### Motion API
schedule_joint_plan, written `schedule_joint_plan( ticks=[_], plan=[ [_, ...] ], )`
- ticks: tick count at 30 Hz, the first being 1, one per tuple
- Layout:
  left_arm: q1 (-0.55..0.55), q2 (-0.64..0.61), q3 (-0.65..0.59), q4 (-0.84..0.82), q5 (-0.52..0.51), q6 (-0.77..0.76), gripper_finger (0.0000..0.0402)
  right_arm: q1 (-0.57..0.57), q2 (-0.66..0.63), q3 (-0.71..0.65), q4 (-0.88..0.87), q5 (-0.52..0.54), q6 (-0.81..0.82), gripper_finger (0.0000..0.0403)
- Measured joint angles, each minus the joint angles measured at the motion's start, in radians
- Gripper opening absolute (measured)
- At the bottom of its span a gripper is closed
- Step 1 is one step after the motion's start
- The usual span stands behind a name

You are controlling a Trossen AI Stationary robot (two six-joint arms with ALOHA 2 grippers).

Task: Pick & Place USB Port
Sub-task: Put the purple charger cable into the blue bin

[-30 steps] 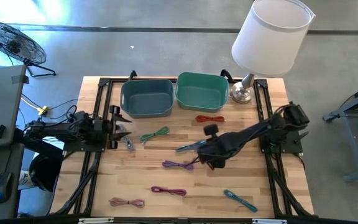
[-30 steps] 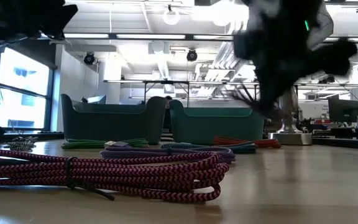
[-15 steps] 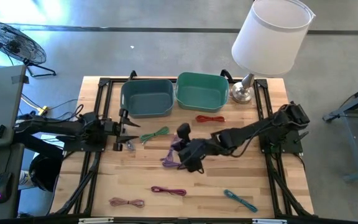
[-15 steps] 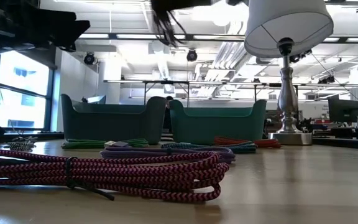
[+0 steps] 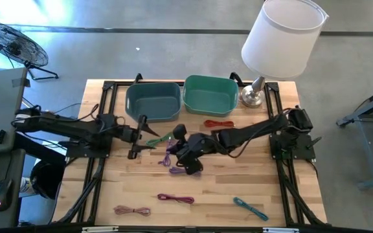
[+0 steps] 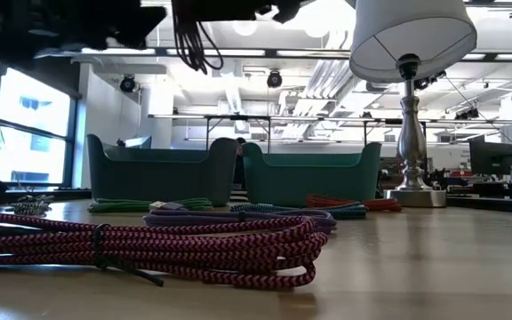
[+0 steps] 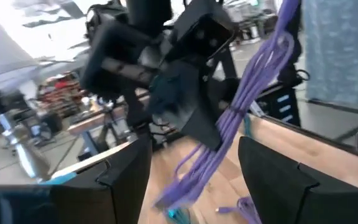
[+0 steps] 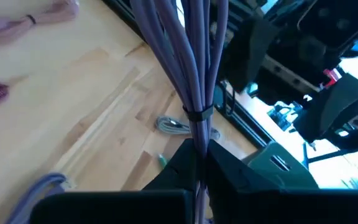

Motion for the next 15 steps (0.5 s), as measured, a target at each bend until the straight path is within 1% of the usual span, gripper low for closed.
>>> schedule_joint_plan(
  ticks=[7,11,15],
  plan=[
    [0.0,0.188,0.108,0.0,0.159,-0.003,0.0239,-0.003,0.004,0.018,-0.002,0.014,-0.001,0.0007],
    [0.0,0.272,0.161,-0.002,0.206,-0.004,0.0239,-0.009,0.004,0.016,-0.025,0.008,0.014,0.0007],
    [0.001,0.312,0.203,-0.002,0.251,-0.005,0.0239,-0.014,0.004,0.016,-0.047,0.003,0.042,0.0007]
  ],
)
